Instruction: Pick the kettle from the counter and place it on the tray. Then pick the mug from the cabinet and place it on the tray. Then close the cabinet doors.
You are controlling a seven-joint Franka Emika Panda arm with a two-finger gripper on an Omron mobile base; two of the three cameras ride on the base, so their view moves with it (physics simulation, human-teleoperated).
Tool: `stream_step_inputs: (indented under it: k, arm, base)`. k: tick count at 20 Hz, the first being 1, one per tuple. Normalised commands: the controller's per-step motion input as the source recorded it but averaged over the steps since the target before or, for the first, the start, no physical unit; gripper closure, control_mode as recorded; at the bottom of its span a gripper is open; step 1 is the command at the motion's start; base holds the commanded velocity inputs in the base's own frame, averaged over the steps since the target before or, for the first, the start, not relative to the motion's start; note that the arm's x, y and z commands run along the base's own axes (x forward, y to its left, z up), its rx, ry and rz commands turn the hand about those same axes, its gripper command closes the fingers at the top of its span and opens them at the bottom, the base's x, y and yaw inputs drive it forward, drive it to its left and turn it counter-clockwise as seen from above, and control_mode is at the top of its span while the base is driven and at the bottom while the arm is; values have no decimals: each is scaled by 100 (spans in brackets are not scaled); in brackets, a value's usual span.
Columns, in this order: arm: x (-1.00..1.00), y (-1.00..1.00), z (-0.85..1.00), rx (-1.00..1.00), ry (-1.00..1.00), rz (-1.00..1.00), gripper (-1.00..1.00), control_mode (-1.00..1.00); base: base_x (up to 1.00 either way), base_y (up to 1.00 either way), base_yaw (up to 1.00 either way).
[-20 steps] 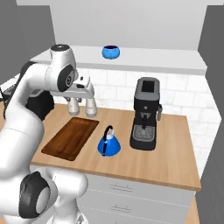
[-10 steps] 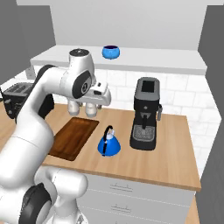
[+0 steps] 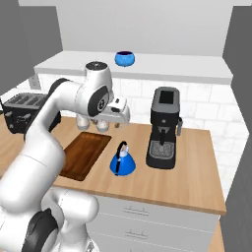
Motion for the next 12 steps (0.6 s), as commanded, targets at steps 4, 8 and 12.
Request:
stream_step_inputs:
  k: [4,8,12]
  arm:
    - [9,-21,-75,0,0,0,-100,-100]
    - [29,0,-71,0,0,0,-100,-100]
    - [24,0,-46,0,0,0,-100,-100]
  base:
    - [0,0,0]
    - [0,0,0]
    - [0,0,0]
